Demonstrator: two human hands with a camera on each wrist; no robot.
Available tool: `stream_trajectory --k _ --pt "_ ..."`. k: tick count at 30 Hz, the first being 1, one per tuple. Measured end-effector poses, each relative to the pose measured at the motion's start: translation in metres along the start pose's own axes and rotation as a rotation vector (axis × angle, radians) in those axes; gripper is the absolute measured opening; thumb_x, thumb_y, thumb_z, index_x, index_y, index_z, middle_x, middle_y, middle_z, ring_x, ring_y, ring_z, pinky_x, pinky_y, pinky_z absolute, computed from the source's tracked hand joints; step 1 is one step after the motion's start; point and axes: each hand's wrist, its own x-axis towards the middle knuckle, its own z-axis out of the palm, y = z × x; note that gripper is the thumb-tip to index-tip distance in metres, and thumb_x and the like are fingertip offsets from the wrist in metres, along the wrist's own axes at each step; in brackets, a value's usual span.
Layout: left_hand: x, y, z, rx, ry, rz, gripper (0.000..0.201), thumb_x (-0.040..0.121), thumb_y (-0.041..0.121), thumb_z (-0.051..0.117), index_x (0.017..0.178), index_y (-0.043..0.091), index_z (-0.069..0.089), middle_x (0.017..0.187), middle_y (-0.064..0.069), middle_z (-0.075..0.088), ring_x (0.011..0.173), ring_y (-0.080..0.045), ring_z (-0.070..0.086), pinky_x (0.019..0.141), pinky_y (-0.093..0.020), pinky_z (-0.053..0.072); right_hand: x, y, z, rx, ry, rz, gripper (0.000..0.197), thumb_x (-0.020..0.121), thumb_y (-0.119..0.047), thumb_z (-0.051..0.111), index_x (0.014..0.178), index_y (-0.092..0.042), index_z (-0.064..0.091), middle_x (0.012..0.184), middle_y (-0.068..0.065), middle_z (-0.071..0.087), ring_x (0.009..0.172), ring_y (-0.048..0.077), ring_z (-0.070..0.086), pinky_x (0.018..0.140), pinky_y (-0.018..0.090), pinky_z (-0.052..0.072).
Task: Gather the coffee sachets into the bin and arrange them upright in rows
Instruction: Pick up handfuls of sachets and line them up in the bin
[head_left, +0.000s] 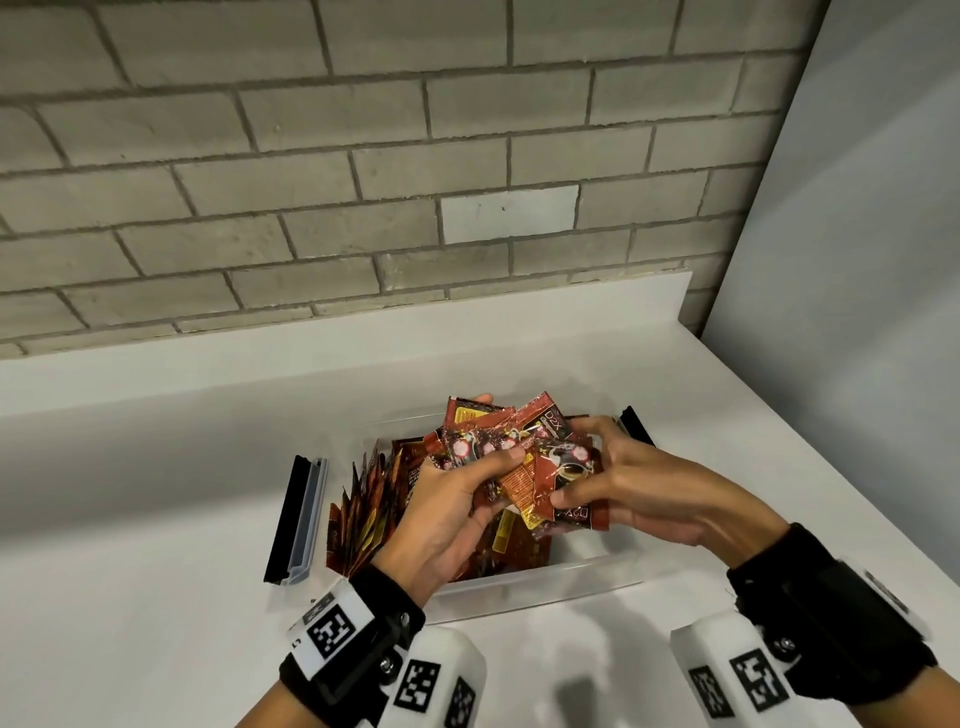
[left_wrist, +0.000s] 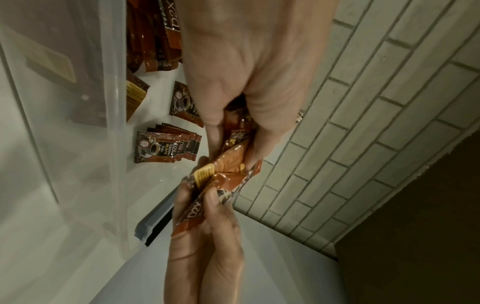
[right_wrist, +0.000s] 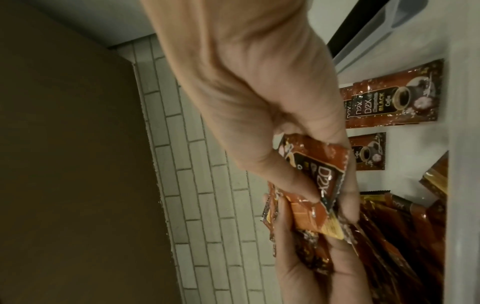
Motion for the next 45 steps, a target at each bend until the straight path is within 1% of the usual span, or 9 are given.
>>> stream_trajectory --k 6,12,17,21,26,29,35,40,45 --pt "0.003 0.003 -0.006 -0.016 0.101 0.024 0.034 0.077 0.007 0.071 0.11 0.005 0.065 0.102 -0.014 0.073 0.082 -0.021 0.072 0.07 -0.037 0.056 -0.002 0.01 -0.011 -0.116 -0.035 0.046 0.062 0.077 0.013 0.069 0.129 -0.011 0.044 0.116 0.013 0.068 0.105 0.025 0.067 0.094 0.039 0.053" --pt "0.002 0.006 -0.009 -0.042 0.089 0.047 0.054 0.065 0.005 0.074 0.116 -0.004 0.061 0.103 -0.019 0.072 0.093 -0.026 0.071 0.076 -0.035 0.056 0.0 0.011 -0.018 0.239 0.035 -0.012 0.052 0.076 0.013 0.065 0.125 -0.004 0.054 0.111 0.016 0.07 0.096 0.024 0.07 0.071 0.027 0.059" --pt "0.002 -0.006 -0.001 -0.071 0.06 0.005 0.047 0.065 0.003 0.074 0.11 -0.005 0.062 0.102 -0.021 0.072 0.095 -0.027 0.07 0.082 -0.036 0.055 0.009 0.015 -0.004 0.317 0.033 -0.009 0.055 0.07 0.001 0.07 0.123 0.0 0.057 0.112 0.016 0.07 0.099 0.024 0.069 0.086 0.032 0.057" --pt "0.002 -0.013 0.005 -0.154 0.038 -0.045 0.035 0.068 -0.001 0.071 0.102 -0.007 0.064 0.099 -0.02 0.072 0.095 -0.027 0.07 0.077 -0.033 0.055 0.01 0.015 0.004 0.394 0.006 -0.012 0.037 0.074 -0.002 0.065 0.11 -0.008 0.064 0.098 0.008 0.073 0.081 0.014 0.071 0.067 0.027 0.056" --pt "0.0 -0.007 0.005 -0.232 0.067 -0.045 0.08 0.069 0.004 0.075 0.138 -0.005 0.036 0.123 -0.023 0.061 0.102 -0.027 0.067 0.067 -0.031 0.058 0.008 0.011 -0.001 0.509 -0.019 -0.031 0.037 0.072 0.003 0.057 0.108 0.001 0.063 0.106 0.02 0.07 0.09 0.029 0.07 0.081 0.044 0.058" --pt "0.003 -0.005 -0.002 -0.284 0.096 -0.064 0.086 0.067 0.012 0.074 0.141 0.001 0.032 0.13 -0.019 0.055 0.097 -0.021 0.067 0.064 -0.031 0.057 0.009 0.01 -0.006 0.589 -0.005 -0.034 0.044 0.072 0.008 0.056 0.116 0.009 0.056 0.11 0.026 0.067 0.093 0.034 0.07 0.08 0.049 0.057" --pt "0.007 -0.016 -0.006 -0.197 0.062 -0.085 0.103 0.058 0.018 0.089 0.143 0.005 0.032 0.126 -0.015 0.063 0.121 -0.022 0.057 0.104 -0.04 0.042 0.012 0.02 0.001 0.647 -0.008 -0.033 0.045 0.077 0.007 0.056 0.122 0.006 0.055 0.117 0.023 0.066 0.101 0.03 0.068 0.078 0.044 0.059" --pt "0.008 -0.009 -0.009 -0.179 0.013 -0.052 0.071 0.078 0.013 0.071 0.139 0.0 0.038 0.121 -0.02 0.065 0.104 -0.025 0.067 0.073 -0.036 0.059 0.01 0.014 -0.007 0.586 0.055 -0.024 0.055 0.072 0.01 0.059 0.126 0.005 0.052 0.114 0.023 0.067 0.094 0.03 0.071 0.071 0.044 0.06" --pt "0.008 -0.011 -0.011 -0.189 0.023 -0.044 0.065 0.075 0.006 0.069 0.134 0.0 0.044 0.12 -0.021 0.065 0.108 -0.03 0.065 0.089 -0.043 0.055 0.008 0.009 -0.01 0.53 0.007 0.041 0.05 0.072 0.01 0.058 0.122 0.007 0.055 0.112 0.024 0.068 0.09 0.03 0.071 0.072 0.042 0.06"
